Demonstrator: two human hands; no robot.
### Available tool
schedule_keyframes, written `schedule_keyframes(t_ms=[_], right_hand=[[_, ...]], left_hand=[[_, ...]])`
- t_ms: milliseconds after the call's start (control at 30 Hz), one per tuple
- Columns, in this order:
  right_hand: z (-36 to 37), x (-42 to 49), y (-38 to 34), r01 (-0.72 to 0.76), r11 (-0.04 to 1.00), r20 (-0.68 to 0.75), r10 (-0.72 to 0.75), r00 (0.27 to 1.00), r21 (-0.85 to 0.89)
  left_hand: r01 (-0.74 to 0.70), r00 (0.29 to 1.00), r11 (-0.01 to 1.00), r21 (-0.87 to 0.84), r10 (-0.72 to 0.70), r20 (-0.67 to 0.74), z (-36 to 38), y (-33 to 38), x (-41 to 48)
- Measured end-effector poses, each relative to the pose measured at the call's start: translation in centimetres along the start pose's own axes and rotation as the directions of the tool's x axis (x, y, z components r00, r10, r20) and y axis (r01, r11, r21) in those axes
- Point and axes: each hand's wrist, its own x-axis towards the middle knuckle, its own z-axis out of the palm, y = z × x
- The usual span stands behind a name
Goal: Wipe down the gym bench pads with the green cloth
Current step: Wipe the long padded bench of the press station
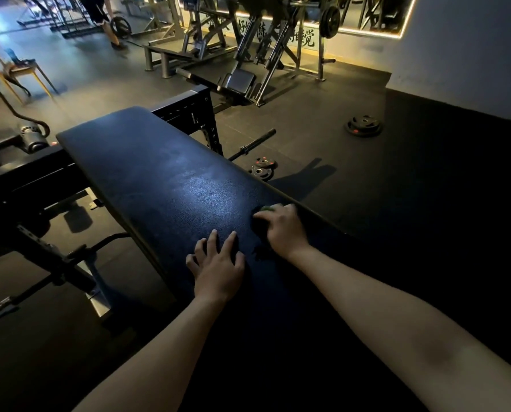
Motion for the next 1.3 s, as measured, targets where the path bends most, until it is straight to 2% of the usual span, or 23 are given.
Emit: schedule_keyframes(t_ms=[67, 133, 200, 300, 400, 467, 567, 633, 700, 767, 933, 1033, 1100, 1233, 1300], right_hand=[[-1.7, 1.2, 3.1, -0.214, 0.971, -0.108, 0.203, 0.973, -0.103], [-2.6, 1.6, 4.9, -0.426, 0.893, -0.115, 0.413, 0.904, -0.142], [-2.3, 1.5, 4.3, -0.475, 0.872, -0.087, 0.468, 0.880, -0.114], [-0.5, 0.9, 1.5, -0.374, 0.927, -0.047, 0.372, 0.927, -0.028], [1.8, -1.0, -2.1, -0.207, 0.978, -0.019, 0.207, 0.978, 0.006], [2.7, -1.7, -3.7, -0.109, 0.993, 0.030, 0.108, 0.994, 0.044], [1.4, -1.2, -4.3, -0.053, 0.990, 0.094, 0.040, 0.995, 0.134], [0.0, -0.5, -3.0, -0.087, 0.993, 0.023, 0.085, 0.996, 0.082], [-1.0, -0.4, -1.0, -0.216, 0.976, -0.049, 0.215, 0.975, -0.012], [-1.0, -1.1, -0.5, -0.315, 0.947, -0.025, 0.314, 0.949, -0.066], [2.0, -2.4, -4.6, -0.261, 0.965, 0.017, 0.261, 0.965, -0.020], [4.2, -3.1, -7.6, -0.164, 0.985, 0.040, 0.163, 0.986, 0.047], [5.6, -4.1, -10.1, -0.051, 0.996, 0.089, 0.044, 0.995, 0.079], [5.2, -4.4, -11.3, 0.136, 0.983, 0.203, -0.159, 0.966, 0.125], [4.5, -3.2, -9.1, 0.131, 0.985, 0.119, -0.144, 0.982, 0.113]], left_hand=[[-0.003, 1.000, 1.000, -0.018, 0.003, 0.000, -0.1, 0.1, -0.2], [-0.002, 1.000, 1.000, -0.020, 0.002, -0.003, -0.1, 0.1, -0.2], [-0.001, 1.000, 1.000, -0.018, 0.001, -0.005, -0.2, 0.1, -0.1], [0.000, 1.000, 1.000, -0.013, 0.000, -0.017, 0.0, 0.2, -0.1], [-0.004, 1.000, 1.000, -0.012, 0.004, -0.026, 0.1, 0.0, -0.1], [-0.008, 1.000, 1.000, -0.015, 0.008, -0.030, 0.1, -0.1, 0.0], [-0.010, 0.999, 0.999, -0.030, 0.009, -0.036, 0.1, -0.1, 0.1], [-0.019, 0.999, 0.999, -0.050, 0.018, -0.032, -0.1, -0.2, 0.1], [-0.038, 0.999, 0.996, -0.085, 0.037, -0.018, -0.4, -0.3, 0.0], [-0.059, 0.998, 0.991, -0.123, 0.060, 0.003, -1.0, -0.5, -0.1], [-0.151, 0.988, 0.922, -0.358, 0.138, -0.062, -2.2, -3.1, -0.8], [-0.063, 0.987, 0.975, -0.213, 0.028, -0.161, -2.4, -6.3, -2.0], [0.049, 0.987, 0.982, -0.181, -0.075, -0.142, -2.4, -8.3, -2.8], [0.125, 0.988, 0.939, -0.319, -0.147, -0.045, -1.5, -10.0, -4.0], [0.129, 0.989, 0.888, -0.442, -0.147, -0.005, -1.1, -10.0, -4.1]])
